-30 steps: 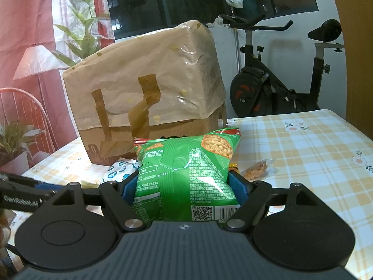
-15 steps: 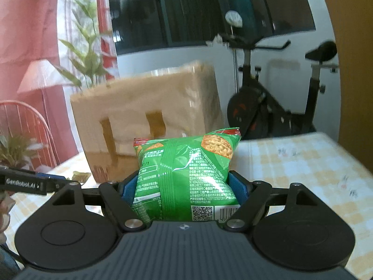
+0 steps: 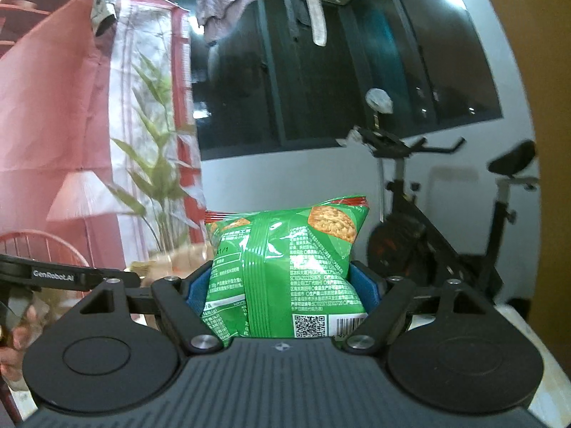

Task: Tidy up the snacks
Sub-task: 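Lift the gold sachet and green chip bag over the box and open both tools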

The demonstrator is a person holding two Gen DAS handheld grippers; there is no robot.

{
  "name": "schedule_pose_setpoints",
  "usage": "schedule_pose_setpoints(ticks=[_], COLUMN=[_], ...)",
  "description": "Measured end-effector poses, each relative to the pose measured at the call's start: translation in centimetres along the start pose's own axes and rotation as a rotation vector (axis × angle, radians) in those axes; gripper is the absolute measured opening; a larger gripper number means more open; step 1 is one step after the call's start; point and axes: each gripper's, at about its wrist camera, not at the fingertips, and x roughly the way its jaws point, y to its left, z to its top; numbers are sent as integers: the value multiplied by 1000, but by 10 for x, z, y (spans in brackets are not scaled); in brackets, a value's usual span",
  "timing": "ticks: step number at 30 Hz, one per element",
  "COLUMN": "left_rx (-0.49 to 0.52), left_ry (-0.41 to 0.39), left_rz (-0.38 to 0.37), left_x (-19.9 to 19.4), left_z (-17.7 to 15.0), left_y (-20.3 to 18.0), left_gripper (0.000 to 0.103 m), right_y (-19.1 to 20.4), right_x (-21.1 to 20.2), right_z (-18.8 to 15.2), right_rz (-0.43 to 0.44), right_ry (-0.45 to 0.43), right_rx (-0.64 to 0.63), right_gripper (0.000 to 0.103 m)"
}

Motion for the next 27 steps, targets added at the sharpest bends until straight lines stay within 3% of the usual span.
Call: schedule_pose_setpoints(ticks=[6,14,23,27], left_rx=[-23,-5,-33,-40], left_ry=[4,38,83,74], left_rz=[45,104,135,136], left_x=[42,81,108,103], left_z=[34,46,44,44], left_y=[13,32,47,51], left_gripper=[51,52,58,66], right_y=[15,34,27,26], right_x=[74,162,193,187], right_z=[35,36,14,15], right_rz=[41,-12,-12,6], right_ry=[14,158,270,278], right_rx=[-73,-197,-118,-115], right_gripper=[80,80,85,90])
